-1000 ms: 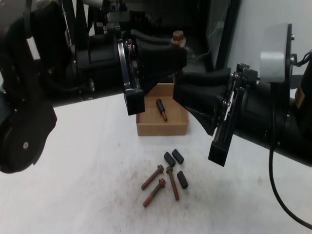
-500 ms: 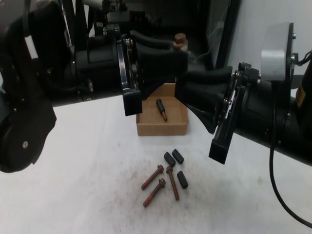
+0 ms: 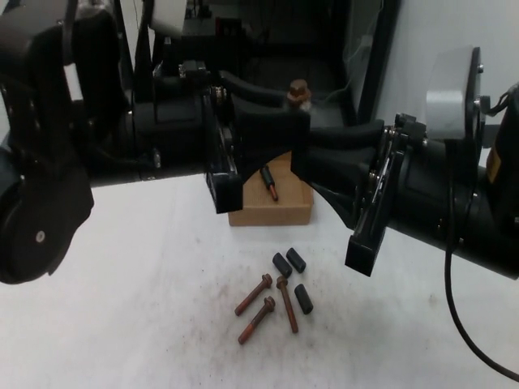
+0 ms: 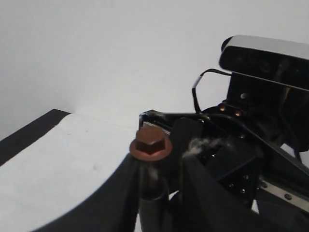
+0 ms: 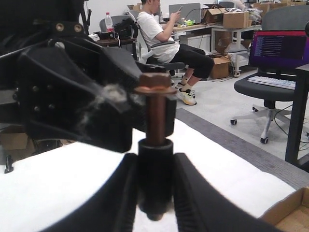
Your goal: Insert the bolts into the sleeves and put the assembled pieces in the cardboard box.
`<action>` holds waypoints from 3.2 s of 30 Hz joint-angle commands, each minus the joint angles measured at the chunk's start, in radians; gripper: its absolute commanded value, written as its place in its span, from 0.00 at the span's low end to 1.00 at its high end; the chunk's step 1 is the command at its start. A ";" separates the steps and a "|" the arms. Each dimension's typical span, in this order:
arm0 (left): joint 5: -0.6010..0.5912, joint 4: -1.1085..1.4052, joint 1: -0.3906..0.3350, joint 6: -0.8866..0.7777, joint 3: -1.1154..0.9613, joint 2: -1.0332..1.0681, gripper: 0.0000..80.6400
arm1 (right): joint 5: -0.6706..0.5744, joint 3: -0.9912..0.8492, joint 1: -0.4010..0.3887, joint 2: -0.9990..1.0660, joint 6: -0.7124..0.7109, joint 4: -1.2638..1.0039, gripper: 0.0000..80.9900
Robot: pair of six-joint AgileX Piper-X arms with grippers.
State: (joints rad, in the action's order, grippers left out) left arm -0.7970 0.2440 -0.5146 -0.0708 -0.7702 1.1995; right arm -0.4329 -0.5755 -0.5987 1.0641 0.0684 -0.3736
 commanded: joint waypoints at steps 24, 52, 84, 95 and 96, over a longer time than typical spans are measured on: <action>0.381 0.240 -0.003 -0.024 -0.074 -0.089 0.34 | 0.009 -0.015 0.005 -0.008 0.030 -0.050 0.01; 0.621 -0.913 -0.003 0.064 0.061 0.002 0.00 | 0.243 -1.156 0.159 0.800 0.059 1.022 0.01; 0.621 -0.809 -0.003 0.071 0.104 0.007 0.00 | 0.439 -1.570 0.204 1.243 -0.087 1.327 0.46; 0.610 -0.807 -0.003 0.071 0.104 0.007 0.00 | 0.449 -1.576 0.207 1.116 -0.088 1.439 0.00; 0.594 -0.805 -0.003 0.071 0.104 0.007 0.00 | 0.433 -1.576 0.207 1.092 -0.086 1.480 0.00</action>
State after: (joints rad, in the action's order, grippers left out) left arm -0.1782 -0.5754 -0.5150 0.0000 -0.6659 1.2067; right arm 0.0228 -2.1359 -0.3970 2.2246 -0.0163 1.0443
